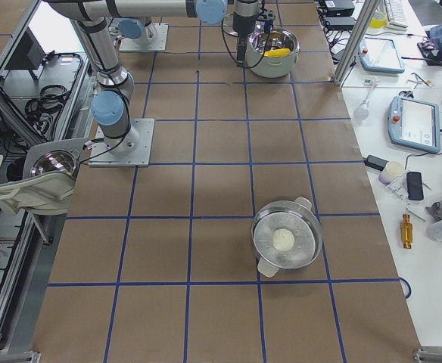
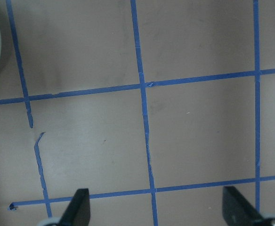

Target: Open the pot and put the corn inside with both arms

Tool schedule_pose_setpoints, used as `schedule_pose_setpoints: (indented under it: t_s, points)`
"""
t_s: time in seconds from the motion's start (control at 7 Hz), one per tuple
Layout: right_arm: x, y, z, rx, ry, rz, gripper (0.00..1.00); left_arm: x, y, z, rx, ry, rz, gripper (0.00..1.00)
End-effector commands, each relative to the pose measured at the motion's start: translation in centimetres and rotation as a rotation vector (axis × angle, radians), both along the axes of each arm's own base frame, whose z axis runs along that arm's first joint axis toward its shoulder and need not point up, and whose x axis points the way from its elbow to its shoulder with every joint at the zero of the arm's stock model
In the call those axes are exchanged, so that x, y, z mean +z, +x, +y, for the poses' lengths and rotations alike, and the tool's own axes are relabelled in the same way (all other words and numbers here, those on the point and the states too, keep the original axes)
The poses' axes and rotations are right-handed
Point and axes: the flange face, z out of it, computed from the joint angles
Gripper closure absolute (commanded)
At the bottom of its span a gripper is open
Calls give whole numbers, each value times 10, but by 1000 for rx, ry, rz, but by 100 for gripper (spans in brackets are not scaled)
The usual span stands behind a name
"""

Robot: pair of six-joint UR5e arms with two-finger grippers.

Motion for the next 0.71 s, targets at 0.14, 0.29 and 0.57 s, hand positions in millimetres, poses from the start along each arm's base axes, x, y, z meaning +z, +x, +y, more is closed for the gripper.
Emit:
schedule_pose_setpoints:
  t_s: [0.14,0.29,0.57]
  points:
    - [-1,1,2,0,8,2,0,-6,3,0,21,-48,5,0]
    - [-1,1,2,0,8,2,0,-7,4,-1,11,-56,3,0]
    - [-4,2,2,0,14,2,0,-4,5,2,13,-50,-3,0]
